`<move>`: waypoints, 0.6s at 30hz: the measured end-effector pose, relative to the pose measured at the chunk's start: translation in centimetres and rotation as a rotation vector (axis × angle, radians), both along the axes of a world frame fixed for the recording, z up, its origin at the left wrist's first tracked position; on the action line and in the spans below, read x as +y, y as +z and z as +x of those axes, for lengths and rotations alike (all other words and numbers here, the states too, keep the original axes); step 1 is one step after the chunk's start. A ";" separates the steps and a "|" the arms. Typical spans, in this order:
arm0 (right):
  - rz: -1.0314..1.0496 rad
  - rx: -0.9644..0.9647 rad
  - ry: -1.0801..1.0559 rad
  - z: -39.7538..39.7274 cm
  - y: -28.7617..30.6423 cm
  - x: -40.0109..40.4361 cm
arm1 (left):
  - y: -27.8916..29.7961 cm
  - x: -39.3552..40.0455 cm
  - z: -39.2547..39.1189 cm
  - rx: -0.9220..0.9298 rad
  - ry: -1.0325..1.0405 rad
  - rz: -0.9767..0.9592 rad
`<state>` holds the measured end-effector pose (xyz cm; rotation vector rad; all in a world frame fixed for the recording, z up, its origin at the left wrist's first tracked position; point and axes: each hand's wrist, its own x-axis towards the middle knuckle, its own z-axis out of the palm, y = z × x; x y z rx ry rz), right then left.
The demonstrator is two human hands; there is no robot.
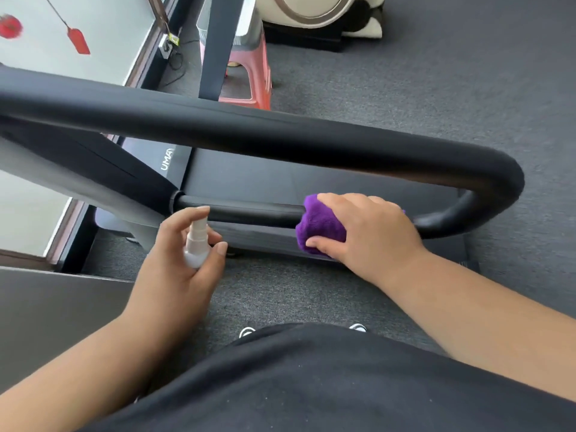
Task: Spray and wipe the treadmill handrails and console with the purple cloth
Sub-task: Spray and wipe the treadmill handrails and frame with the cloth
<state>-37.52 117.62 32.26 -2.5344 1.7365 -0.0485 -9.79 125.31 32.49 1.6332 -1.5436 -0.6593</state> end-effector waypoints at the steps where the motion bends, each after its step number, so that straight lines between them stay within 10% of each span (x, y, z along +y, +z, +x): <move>1: -0.021 0.009 0.011 0.5 -0.1 0.1 | 0.0 0.2 0.6 -0.006 0.013 0.003; 18: 0.107 0.039 0.223 16.8 -1.2 -3.3 | 0.5 3.7 4.5 0.011 0.043 0.062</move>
